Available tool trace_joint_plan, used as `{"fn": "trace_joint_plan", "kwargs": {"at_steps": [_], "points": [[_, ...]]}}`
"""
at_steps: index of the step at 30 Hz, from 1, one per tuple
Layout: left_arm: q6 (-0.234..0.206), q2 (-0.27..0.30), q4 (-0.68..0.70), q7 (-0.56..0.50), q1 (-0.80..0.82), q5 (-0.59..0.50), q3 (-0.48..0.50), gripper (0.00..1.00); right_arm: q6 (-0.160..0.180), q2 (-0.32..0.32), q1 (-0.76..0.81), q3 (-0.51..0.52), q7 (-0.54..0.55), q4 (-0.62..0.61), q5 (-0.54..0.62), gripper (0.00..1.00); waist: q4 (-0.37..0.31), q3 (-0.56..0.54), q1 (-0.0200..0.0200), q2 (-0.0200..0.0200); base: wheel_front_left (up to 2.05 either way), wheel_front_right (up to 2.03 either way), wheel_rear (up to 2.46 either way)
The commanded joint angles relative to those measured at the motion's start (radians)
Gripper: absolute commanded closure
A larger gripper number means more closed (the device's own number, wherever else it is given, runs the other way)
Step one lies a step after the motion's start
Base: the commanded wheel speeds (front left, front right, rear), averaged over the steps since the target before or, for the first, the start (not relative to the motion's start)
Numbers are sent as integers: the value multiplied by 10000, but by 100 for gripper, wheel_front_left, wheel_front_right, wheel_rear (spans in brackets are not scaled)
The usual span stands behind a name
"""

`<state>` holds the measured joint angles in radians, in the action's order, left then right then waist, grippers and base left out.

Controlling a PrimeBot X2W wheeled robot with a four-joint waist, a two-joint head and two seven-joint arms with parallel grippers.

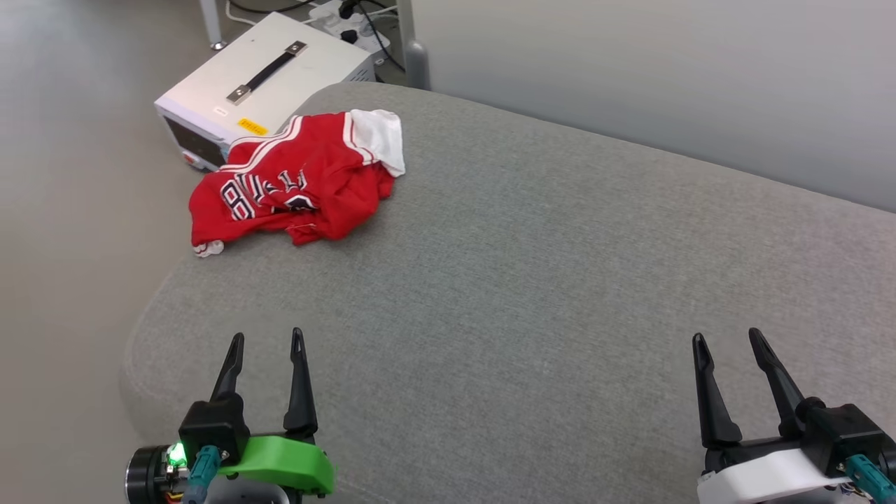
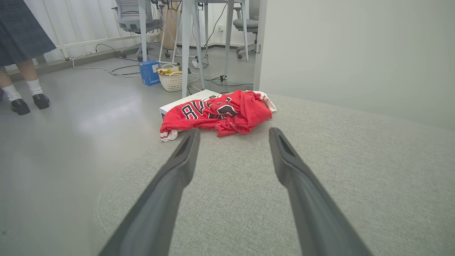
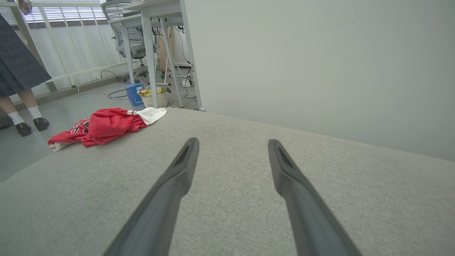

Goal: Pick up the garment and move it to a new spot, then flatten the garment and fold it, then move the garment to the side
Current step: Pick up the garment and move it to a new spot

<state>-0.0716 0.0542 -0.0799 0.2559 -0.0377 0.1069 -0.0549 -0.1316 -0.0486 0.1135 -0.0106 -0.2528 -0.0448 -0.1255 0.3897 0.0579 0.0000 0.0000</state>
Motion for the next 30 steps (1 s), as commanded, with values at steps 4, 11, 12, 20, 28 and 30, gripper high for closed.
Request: {"fn": "trace_joint_plan", "kwargs": {"at_steps": [4,11,12,20,28,30], "points": [[-51,-40,24,59,192,194,80,0,9,-16,-206,-45,-90,-38,129,0,981,223,0,0,0,0,0],[-96,-40,7,59,146,476,222,0,9,-16,-207,-95,-90,-40,141,0,1610,241,0,0,0,0,0],[-92,-40,2,59,138,512,244,0,9,-16,-211,-96,-90,-38,139,0,1675,244,0,0,0,0,0],[-82,-40,-38,59,140,624,357,0,9,-16,-284,-170,-90,-27,177,0,1811,305,0,0,0,0,0],[693,-25,-250,59,1110,598,877,0,9,-16,-464,-292,-90,-54,301,0,1462,560,0,0,0,0,0],[1015,89,-332,59,1680,445,1154,0,9,-16,-556,-344,-90,-75,406,0,1291,706,0,0,0,0,0]]}}
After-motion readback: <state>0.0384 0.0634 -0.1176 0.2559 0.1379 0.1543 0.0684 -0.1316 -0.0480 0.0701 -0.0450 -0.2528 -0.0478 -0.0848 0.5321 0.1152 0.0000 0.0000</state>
